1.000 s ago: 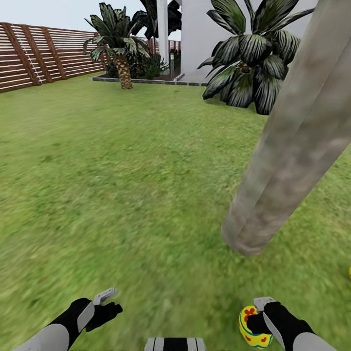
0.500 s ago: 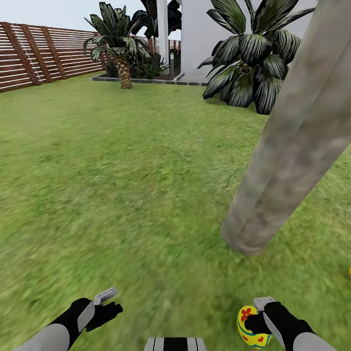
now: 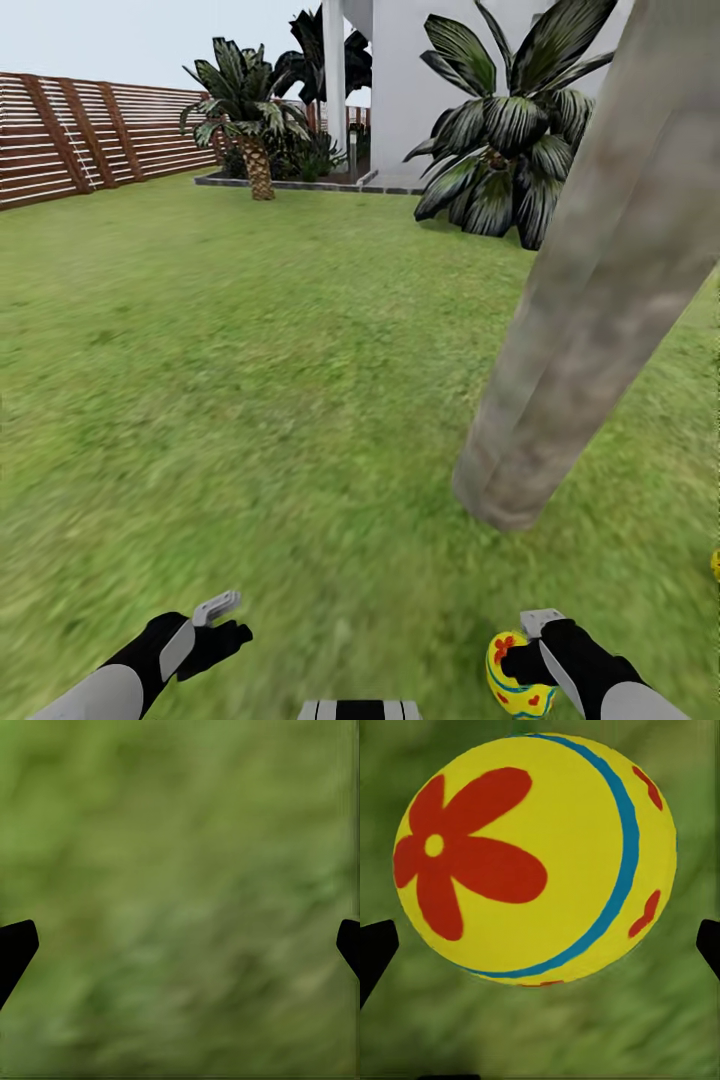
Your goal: Take the three Easter eggs out of the wicker basket on the lawn in the garden, then place them on the lawn next to a single tree (choose any tree) so that all three eggs are next to the same tree and none are left in the basket.
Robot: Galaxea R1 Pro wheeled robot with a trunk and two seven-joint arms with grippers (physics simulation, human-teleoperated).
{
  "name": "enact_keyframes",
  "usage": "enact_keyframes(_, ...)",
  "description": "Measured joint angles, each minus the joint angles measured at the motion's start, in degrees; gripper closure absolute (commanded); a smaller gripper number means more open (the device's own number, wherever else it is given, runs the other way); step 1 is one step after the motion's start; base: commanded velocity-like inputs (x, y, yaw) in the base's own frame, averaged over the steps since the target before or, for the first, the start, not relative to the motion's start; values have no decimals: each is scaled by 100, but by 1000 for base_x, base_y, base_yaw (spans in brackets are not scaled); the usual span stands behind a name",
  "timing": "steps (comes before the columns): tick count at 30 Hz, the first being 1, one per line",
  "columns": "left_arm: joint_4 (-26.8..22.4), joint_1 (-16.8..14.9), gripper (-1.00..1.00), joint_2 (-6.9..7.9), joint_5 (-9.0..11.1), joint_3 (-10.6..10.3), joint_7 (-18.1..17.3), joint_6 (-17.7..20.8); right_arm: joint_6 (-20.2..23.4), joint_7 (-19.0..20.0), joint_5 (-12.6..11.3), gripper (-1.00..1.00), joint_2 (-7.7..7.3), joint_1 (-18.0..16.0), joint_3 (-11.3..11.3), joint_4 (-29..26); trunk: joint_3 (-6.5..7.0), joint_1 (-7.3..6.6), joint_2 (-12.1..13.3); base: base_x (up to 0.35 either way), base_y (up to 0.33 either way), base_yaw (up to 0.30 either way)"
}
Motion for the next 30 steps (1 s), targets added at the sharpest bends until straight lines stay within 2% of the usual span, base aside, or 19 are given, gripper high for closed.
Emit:
enact_keyframes(6,0,0,-100,-30,0,0,0,-10,0,-1,0,-100,0,-2,0,0,133,-15,8,-297,0,0)
enact_keyframes(13,0,0,-100,-35,0,5,0,-11,0,0,0,-100,6,1,0,0,288,-35,17,-68,0,0)
enact_keyframes(23,0,0,-100,-43,7,1,0,-10,0,-2,0,-100,0,-1,0,0,510,-59,31,-263,0,0)
enact_keyframes(30,1,0,-100,-40,9,4,-4,-19,1,1,0,-100,0,0,0,0,665,-78,40,-106,-30,0)
